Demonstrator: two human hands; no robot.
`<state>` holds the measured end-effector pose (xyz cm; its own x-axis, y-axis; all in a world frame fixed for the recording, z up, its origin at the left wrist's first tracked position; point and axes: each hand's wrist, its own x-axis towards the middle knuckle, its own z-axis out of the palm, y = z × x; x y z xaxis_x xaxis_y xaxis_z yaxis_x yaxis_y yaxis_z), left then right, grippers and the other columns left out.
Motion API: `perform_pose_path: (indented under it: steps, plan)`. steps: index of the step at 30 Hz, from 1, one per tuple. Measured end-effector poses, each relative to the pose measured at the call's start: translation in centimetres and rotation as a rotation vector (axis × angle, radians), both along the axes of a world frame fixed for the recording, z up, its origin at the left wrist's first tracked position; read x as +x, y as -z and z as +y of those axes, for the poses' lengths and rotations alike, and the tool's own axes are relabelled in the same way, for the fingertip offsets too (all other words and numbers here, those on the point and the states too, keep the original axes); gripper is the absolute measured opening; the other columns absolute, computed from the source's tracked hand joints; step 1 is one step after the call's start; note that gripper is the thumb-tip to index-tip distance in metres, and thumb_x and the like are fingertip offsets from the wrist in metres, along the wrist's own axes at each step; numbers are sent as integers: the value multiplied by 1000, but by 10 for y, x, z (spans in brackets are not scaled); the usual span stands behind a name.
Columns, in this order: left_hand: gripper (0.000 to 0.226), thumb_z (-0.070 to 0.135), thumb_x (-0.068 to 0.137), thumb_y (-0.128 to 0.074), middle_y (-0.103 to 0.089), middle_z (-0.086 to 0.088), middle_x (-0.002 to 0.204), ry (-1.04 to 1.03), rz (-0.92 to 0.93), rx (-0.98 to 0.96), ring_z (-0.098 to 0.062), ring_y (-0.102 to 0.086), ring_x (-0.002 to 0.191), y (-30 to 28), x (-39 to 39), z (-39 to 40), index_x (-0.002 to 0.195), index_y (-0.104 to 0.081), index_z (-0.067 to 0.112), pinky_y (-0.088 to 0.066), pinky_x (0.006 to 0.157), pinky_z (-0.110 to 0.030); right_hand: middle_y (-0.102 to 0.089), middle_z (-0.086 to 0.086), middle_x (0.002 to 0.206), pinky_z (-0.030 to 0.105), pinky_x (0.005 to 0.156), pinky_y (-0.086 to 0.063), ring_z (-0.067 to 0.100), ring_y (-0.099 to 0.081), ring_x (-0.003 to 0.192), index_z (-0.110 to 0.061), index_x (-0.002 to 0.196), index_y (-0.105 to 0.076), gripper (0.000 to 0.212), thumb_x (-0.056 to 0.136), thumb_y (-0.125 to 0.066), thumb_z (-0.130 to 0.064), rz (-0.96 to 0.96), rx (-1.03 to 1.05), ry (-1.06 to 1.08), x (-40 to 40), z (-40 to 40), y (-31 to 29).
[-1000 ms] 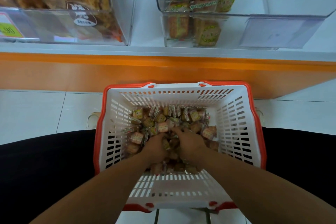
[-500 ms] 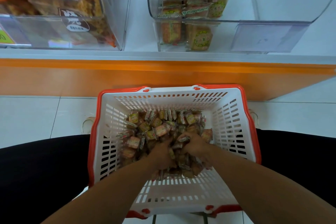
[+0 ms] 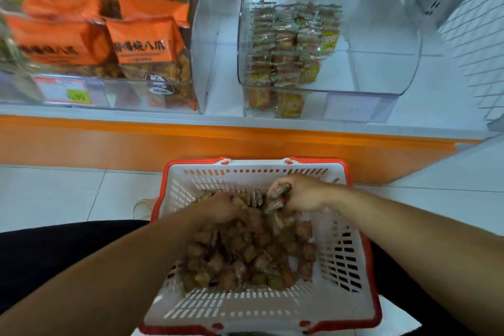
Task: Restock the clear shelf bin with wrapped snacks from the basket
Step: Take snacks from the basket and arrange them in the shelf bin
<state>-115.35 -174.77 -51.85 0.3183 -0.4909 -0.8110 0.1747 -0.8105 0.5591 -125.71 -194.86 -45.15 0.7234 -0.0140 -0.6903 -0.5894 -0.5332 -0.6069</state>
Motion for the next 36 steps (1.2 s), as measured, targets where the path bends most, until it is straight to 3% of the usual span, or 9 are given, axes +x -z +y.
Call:
perform_pose_path:
  steps: [2,5,7,9,13,17,22,29,36]
  plan:
    - [39,12,77,-79,-77,-8,103,-96,218,-123,-24,-75,91,-39,10,-3,114,-73,20,-62,77,-42,-71,-4,110,33,80,-56,17,-67,100,-25,108,-69,47,70,-85,-1,-104,23,51,11,-2,-54]
    - [30,4,81,-73,-78,-4,102,-75,368,-319,-17,-75,91,-105,19,-9,98,-79,28,-61,68,-37,-74,-13,97,21,72,-55,3,-69,90,-27,102,-71,46,68,-87,-1,-358,135,135,16,-1,-134]
    - [40,-5,83,-68,-74,-13,113,-152,439,-429,-26,-74,98,-143,25,-12,117,-70,16,-62,67,-40,-73,-18,94,18,70,-56,0,-69,86,-24,104,-71,46,67,-88,0,-544,158,183,16,2,-176]
    - [51,-10,79,-66,-68,-24,119,-226,497,-565,-36,-71,102,-178,26,-15,127,-62,6,-62,66,-40,-71,-25,91,9,71,-51,-7,-67,83,-18,105,-69,46,67,-88,-1,-706,155,208,15,4,-200]
    - [49,-13,66,-70,-72,-20,109,-323,516,-773,-31,-74,95,-227,22,-17,108,-75,12,-62,70,-38,-71,-22,102,6,75,-49,-6,-67,94,-23,104,-69,43,70,-86,-2,-876,158,269,18,0,-207]
    - [49,-5,73,-79,-72,-20,116,-466,503,-807,-32,-74,102,-239,21,-28,119,-69,8,-62,71,-36,-72,-13,107,16,84,-53,4,-68,101,-28,106,-68,41,74,-85,-10,-936,129,282,31,-5,-197]
    - [28,6,72,-80,-75,-14,99,-473,407,-832,-27,-76,90,-243,24,-44,99,-78,15,-62,69,-35,-70,-15,113,20,89,-53,5,-66,108,-35,110,-67,36,78,-81,-37,-956,106,277,37,-12,-191]
    - [66,-3,67,-80,-75,-15,100,-520,368,-773,-26,-74,77,-237,32,-48,129,-62,8,-61,62,-33,-74,-3,114,23,89,-55,13,-69,108,-34,112,-70,29,86,-67,-46,-791,373,316,36,-18,-189]
    - [58,-4,61,-79,-72,-22,103,-468,242,-780,-28,-72,74,-239,30,-48,116,-72,10,-62,61,-34,-64,-7,134,48,117,-30,15,-55,129,-38,134,-56,74,66,-75,-59,-637,491,525,31,-23,-183]
